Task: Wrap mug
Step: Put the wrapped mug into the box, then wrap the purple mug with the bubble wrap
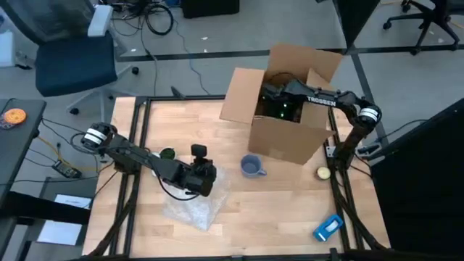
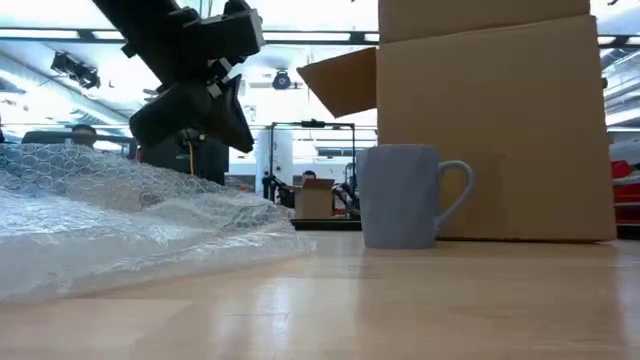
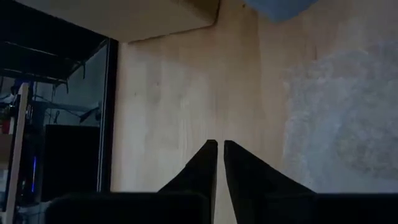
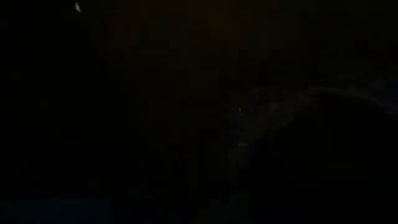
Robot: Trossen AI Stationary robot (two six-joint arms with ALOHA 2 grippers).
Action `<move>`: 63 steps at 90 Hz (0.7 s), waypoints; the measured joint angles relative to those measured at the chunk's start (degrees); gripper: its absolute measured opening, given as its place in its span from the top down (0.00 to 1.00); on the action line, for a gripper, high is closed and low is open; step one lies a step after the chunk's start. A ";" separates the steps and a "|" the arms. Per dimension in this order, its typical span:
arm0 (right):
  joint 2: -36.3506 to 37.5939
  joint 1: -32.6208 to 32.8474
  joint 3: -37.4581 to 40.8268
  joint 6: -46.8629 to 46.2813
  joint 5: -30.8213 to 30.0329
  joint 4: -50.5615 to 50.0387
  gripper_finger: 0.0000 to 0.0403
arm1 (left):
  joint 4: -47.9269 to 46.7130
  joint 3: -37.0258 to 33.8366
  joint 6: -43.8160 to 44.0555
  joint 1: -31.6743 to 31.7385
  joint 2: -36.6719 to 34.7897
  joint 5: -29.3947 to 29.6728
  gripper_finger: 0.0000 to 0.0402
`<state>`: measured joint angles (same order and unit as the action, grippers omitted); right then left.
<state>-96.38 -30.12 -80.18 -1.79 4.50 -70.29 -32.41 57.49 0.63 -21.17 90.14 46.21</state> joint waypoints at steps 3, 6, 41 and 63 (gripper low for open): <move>0.00 0.46 -1.76 -0.04 -0.27 -0.43 0.54 | -0.35 0.00 0.06 0.00 -0.34 0.04 0.96; 0.02 0.81 -3.67 -0.11 -0.28 -0.99 0.52 | -0.84 0.00 0.25 0.00 -0.80 0.28 0.96; 0.16 5.60 -29.43 -2.74 -11.77 -9.41 0.40 | -11.55 0.00 6.85 -1.80 -9.12 0.92 0.96; 0.24 10.83 -43.10 -7.10 -12.71 -7.88 0.40 | -12.38 0.40 7.41 -6.56 -13.86 0.93 0.96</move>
<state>-96.14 -19.29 -123.27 -8.90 -8.21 -78.17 -44.79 57.89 8.04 -27.73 76.27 47.14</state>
